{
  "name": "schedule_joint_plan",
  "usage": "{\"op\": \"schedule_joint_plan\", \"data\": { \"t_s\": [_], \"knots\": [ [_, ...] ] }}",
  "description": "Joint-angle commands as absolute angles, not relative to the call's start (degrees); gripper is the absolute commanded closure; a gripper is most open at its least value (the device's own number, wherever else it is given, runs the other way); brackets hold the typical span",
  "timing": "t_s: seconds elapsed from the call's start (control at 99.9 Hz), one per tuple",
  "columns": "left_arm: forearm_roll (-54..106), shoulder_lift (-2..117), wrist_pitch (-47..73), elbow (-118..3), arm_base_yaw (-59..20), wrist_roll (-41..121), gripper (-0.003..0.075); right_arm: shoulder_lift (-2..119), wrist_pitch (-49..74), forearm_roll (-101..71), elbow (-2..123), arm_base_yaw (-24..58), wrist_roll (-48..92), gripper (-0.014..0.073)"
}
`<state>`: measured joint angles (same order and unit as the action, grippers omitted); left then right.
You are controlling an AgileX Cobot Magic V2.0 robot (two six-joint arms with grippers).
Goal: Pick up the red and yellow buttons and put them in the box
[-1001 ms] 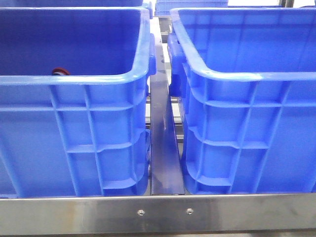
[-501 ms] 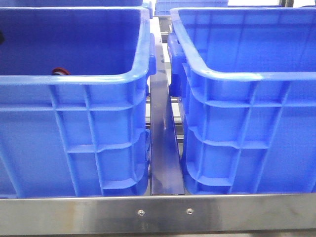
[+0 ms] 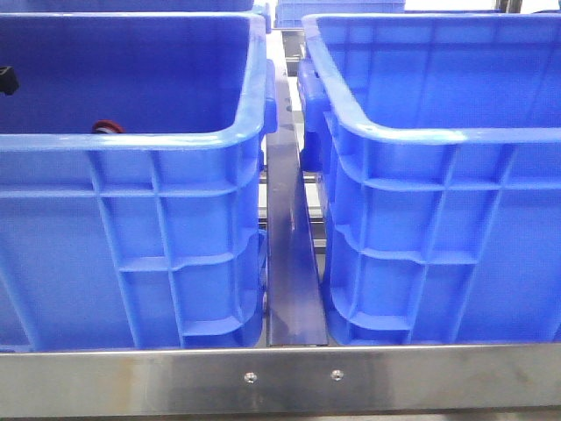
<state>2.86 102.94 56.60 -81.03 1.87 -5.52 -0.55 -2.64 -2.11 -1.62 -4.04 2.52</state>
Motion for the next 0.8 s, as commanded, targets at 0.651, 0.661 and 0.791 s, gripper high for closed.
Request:
{"op": "schedule_joint_plan", "data": {
  "t_s": [0.651, 0.661, 0.791],
  "knots": [
    [16.39, 85.83, 52.93, -78.99, 1.9, 7.06, 0.0607, -1.74, -6.97, -2.12, -1.89, -4.07, 2.9, 0.069],
    [16.61, 85.37, 52.81, -78.85, 1.9, 7.17, 0.0607, -1.74, -6.97, -2.12, -1.89, -4.07, 2.9, 0.069],
    [17.79, 82.46, 53.3, -77.78, 1.9, 7.64, 0.0607, -1.74, -6.97, -2.12, -1.89, -4.07, 2.9, 0.069]
  ]
}}
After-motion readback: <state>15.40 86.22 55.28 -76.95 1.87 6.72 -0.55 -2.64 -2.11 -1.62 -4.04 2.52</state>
